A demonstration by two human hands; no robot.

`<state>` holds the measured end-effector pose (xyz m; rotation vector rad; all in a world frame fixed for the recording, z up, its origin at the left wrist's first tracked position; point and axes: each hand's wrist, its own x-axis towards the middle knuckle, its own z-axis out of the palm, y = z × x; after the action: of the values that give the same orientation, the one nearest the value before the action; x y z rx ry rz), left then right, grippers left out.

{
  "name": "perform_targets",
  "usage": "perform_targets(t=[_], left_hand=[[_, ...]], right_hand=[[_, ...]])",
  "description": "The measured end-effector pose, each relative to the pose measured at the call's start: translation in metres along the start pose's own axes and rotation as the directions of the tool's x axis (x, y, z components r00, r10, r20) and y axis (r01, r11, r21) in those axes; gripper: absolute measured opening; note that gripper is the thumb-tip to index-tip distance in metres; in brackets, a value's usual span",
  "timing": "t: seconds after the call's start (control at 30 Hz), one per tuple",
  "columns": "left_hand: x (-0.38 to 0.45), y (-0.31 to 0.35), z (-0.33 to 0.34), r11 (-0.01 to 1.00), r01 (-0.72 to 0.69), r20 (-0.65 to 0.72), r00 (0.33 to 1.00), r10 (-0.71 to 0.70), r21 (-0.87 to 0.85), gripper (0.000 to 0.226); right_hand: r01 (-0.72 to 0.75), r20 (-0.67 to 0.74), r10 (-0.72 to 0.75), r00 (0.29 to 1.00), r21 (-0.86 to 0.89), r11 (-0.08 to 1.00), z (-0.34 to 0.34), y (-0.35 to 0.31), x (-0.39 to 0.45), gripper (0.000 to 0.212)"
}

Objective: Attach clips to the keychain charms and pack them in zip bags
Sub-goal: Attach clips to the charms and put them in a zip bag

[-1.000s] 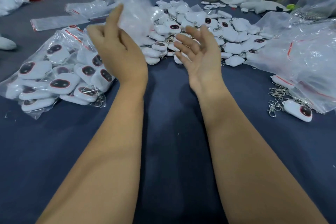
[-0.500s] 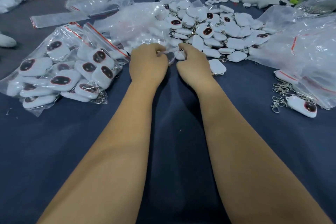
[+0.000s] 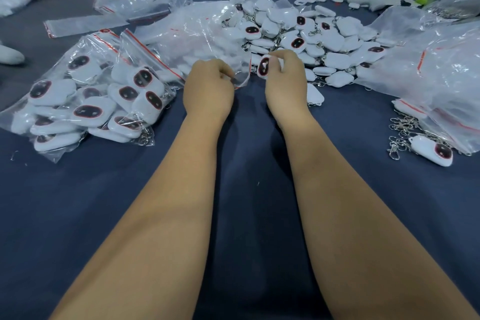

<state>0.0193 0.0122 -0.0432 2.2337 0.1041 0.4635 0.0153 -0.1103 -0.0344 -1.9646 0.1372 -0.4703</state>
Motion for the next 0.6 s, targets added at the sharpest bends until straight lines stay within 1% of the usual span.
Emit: perform_targets(t=[0.03,0.1,0.13,0.2,0.27,0.33,0.37,0.47,0.53,0.6], left_hand=[[0.001,-0.001,0.001,1.000,-0.007,0.007,1.000,0.006,0.029,0.037],[0.002,-0.002,0.003,0.998,-0.030,0.026,0.999,0.029,0.052,0.035],[0.002,-0.003,0.004,0.998,-0.038,0.026,0.999,0.036,0.054,0.037],[0.003,-0.003,0.004,0.997,-0.042,-0.001,0.999,0.042,0.069,0.039],[0.003,-0.003,0.004,0.996,-0.037,-0.015,0.999,0.038,0.079,0.038],[0.003,-0.003,0.004,0.997,-0.031,-0.017,0.999,0.032,0.066,0.036],[0.004,-0.003,0.004,0.998,-0.030,-0.017,0.999,0.031,0.059,0.035],[0.004,-0.003,0.004,0.997,-0.038,-0.008,0.999,0.039,0.068,0.036],[0.004,-0.003,0.004,0.997,-0.034,0.000,0.999,0.034,0.062,0.036],[0.003,-0.002,0.004,0.999,-0.021,0.007,1.000,0.021,0.041,0.035]], right_hand=[[-0.036,-0.012,0.038,0.999,0.138,0.990,0.000,-0.002,-0.001,0.023],[-0.109,0.016,0.113,0.994,0.412,0.905,0.001,-0.007,-0.003,0.014],[-0.130,0.029,0.133,0.991,0.492,0.861,0.002,-0.008,-0.003,0.011],[-0.142,0.054,0.133,0.990,0.535,0.833,0.003,-0.009,-0.005,0.005],[-0.138,0.099,0.100,0.990,0.544,0.827,0.004,-0.009,-0.007,0.016],[-0.151,0.155,0.070,0.985,0.606,0.781,0.002,-0.010,-0.010,0.027],[-0.157,0.176,0.055,0.983,0.640,0.752,0.002,-0.012,-0.010,0.029],[-0.178,0.210,0.035,0.977,0.713,0.678,0.001,-0.015,-0.009,0.022],[-0.191,0.229,0.035,0.973,0.709,0.679,0.001,-0.015,-0.009,0.021],[-0.196,0.246,0.034,0.969,0.677,0.709,0.002,-0.015,-0.010,0.022]])
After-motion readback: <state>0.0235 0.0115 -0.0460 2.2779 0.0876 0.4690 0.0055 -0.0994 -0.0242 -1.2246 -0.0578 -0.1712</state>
